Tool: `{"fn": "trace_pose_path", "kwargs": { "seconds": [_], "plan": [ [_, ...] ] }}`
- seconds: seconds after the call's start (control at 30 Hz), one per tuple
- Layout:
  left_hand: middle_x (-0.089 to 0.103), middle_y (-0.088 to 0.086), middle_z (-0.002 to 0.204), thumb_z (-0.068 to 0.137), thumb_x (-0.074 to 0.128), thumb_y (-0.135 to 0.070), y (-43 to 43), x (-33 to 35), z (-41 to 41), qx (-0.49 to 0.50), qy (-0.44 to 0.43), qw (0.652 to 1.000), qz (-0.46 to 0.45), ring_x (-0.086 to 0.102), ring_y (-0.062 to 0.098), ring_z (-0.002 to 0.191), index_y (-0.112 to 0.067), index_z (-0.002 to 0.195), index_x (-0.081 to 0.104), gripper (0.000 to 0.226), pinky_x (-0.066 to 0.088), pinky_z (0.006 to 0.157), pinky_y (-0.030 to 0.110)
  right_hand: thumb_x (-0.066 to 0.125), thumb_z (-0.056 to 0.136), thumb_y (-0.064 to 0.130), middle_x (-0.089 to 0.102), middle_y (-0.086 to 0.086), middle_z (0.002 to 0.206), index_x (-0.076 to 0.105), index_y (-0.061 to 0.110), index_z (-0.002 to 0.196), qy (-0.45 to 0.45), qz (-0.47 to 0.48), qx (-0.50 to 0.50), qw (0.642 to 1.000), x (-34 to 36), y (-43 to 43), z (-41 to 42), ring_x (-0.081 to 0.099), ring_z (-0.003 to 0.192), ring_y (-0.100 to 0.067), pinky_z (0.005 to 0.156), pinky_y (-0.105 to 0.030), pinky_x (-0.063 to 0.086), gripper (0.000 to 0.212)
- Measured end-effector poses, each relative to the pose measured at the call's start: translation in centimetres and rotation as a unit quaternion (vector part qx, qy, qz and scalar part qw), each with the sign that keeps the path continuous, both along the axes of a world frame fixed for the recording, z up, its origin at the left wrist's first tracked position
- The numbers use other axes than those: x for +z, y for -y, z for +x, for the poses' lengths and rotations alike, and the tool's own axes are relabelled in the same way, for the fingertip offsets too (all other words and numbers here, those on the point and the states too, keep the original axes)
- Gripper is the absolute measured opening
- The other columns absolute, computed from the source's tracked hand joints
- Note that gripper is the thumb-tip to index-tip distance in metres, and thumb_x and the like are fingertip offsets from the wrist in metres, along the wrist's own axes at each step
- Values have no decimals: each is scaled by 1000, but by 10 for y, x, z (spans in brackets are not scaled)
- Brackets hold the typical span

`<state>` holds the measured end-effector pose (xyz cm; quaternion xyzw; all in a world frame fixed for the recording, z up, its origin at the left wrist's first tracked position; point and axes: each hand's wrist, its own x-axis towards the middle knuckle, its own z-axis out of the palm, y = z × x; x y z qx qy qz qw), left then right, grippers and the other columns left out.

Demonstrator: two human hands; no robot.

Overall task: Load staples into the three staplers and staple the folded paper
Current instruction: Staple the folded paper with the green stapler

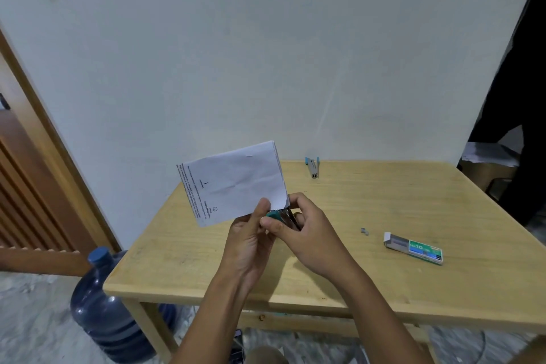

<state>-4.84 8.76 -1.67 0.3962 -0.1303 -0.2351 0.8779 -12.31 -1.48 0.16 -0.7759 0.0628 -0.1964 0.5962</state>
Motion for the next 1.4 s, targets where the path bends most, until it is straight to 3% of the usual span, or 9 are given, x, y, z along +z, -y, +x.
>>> {"fn": "trace_pose_path", "kwargs": {
  "seconds": [0.1,0.27,0.47,0.73,0.93,1.07,1.23,1.33,1.4],
  "plan": [
    [69,14,99,82,67,-18,2,0,-1,23,4,1000,0,70,24,82,5,117,63,42,58,70,31,77,81,43,56,20,57,59,30,97,-3,16,4,1000,-1,-1,0,46,54,-1,57,-17,40,27],
    [72,6,85,82,67,-18,2,3,-3,67,36,997,28,70,20,76,-3,100,68,23,51,73,35,76,72,53,74,-5,87,61,32,101,-1,56,11,998,0,-3,1,66,76,-20,82,-42,55,39],
    [76,1,92,86,70,-15,6,1,-8,140,52,986,68,73,17,80,-14,107,69,21,54,60,25,76,82,40,75,0,95,60,27,105,0,72,-12,997,0,-8,3,71,85,-19,81,-32,54,31],
    [76,3,96,85,73,-16,9,-1,-10,183,47,978,92,73,19,85,-9,110,68,27,54,61,22,76,83,38,72,5,101,59,24,107,-5,105,-43,994,-5,-17,7,70,86,-10,71,-18,49,32],
    [74,16,101,78,79,-32,6,-9,-6,139,72,980,125,69,34,89,-13,106,71,35,53,74,37,74,84,37,69,7,92,61,21,106,2,157,-31,987,0,-12,5,66,70,-2,65,-17,50,30],
    [71,18,102,72,81,-34,5,-8,-7,111,74,985,107,61,31,88,-14,108,71,42,48,76,41,73,86,30,70,0,94,62,16,105,9,160,-20,987,3,-7,5,66,71,-10,63,-20,54,26],
    [59,20,94,71,82,-37,3,-3,-5,51,59,992,95,49,29,82,4,94,72,48,39,73,37,72,88,27,67,7,88,63,11,109,25,144,-3,989,5,-1,2,62,63,-3,58,-13,49,27],
    [53,20,94,77,76,-31,-3,0,-3,41,53,994,89,46,22,69,21,101,62,59,38,72,38,71,88,31,66,15,81,65,13,105,25,131,0,991,5,5,1,58,61,-2,60,-14,46,26],
    [54,19,92,79,75,-30,-5,4,-3,27,56,994,91,46,20,66,19,95,65,52,39,74,38,71,88,30,65,15,77,65,10,103,23,131,8,991,5,8,0,56,62,-6,61,-17,46,25]
  ]
}}
